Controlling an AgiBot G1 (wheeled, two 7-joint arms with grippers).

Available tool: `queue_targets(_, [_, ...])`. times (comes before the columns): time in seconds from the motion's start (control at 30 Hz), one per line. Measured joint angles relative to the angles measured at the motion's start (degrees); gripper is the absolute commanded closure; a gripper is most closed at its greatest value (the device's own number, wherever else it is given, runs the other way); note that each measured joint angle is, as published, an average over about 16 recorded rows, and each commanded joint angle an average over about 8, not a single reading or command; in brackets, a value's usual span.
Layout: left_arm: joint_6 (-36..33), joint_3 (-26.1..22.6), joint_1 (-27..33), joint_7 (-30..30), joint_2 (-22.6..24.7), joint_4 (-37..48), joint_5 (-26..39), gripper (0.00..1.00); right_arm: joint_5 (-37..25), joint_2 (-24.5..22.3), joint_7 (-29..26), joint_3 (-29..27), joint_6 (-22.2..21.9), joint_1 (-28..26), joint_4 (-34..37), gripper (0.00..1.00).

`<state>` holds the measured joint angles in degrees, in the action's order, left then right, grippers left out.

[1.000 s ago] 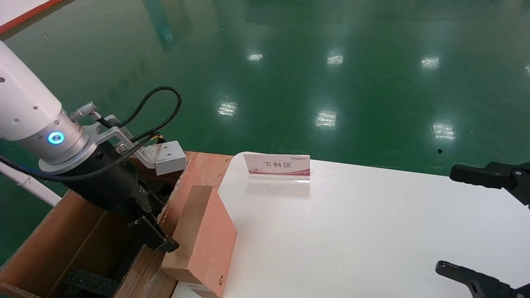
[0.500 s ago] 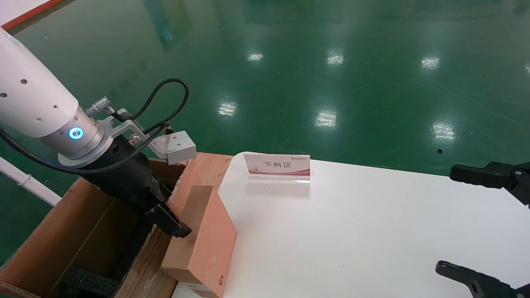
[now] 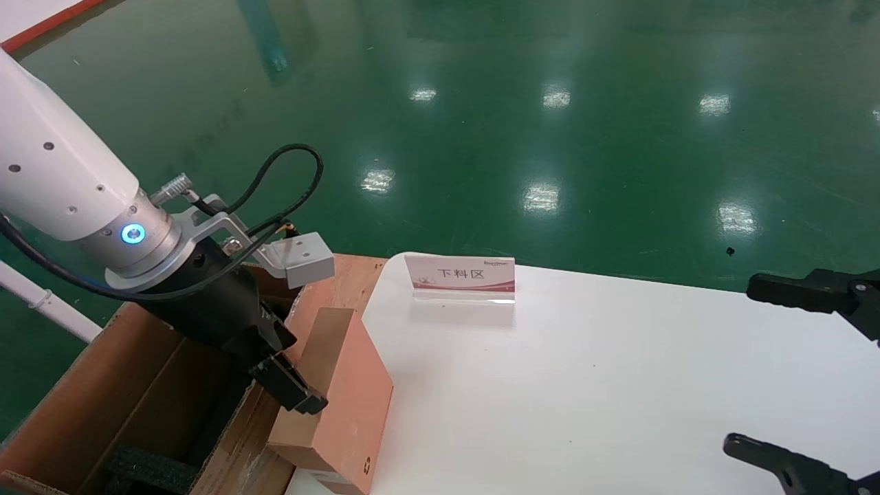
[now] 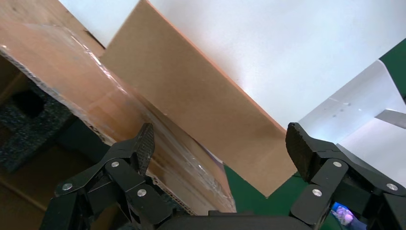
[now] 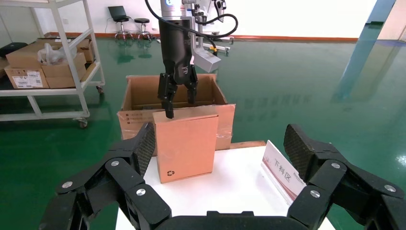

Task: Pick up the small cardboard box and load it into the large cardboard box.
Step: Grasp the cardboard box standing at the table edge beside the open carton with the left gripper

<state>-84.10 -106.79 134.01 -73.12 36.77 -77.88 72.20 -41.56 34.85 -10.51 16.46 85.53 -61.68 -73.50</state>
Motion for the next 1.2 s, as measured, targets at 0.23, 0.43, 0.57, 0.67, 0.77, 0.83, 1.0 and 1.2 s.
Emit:
queue_targets(0.23, [0.0,-0.2,-0.4,0.1,-0.2,0.0,-0.7,0.00,0.0,0.0,0.0,0.0,0.0,0.0,0.0,0.00])
queue_targets(0.43, [0.1,-0.4,-0.5,-0.2,-0.3,0.1,-1.0,0.00,0.0,0.0,0.0,0.0,0.0,0.0,0.0,0.00])
queue_targets(0.57, [0.1,-0.5,-0.6,-0.5,-0.3,0.1,-1.2,0.00,0.0,0.0,0.0,0.1,0.0,0.0,0.0,0.00])
queue_targets(0.67, [0.2,-0.6,-0.7,-0.7,-0.3,0.1,-1.4,0.00,0.1,0.0,0.0,0.1,0.0,0.0,0.0,0.00])
queue_targets(0.77, [0.2,-0.6,-0.8,-0.9,-0.3,0.1,-1.5,0.00,0.1,0.0,0.0,0.1,0.0,0.0,0.0,0.00])
queue_targets(0.83, [0.2,-0.7,-0.8,-1.0,-0.3,0.1,-1.6,0.00,0.1,0.0,0.0,0.1,0.0,0.0,0.0,0.00])
queue_targets(1.0, [0.2,-0.7,-0.8,-1.1,-0.4,0.1,-1.8,0.00,0.1,0.0,0.1,0.1,-0.1,0.0,0.0,0.00])
queue_targets(1.2, [0.3,-0.8,-1.1,-0.9,-0.1,0.7,-1.8,0.00,0.1,-0.1,0.1,0.1,-0.1,0.0,0.0,0.00])
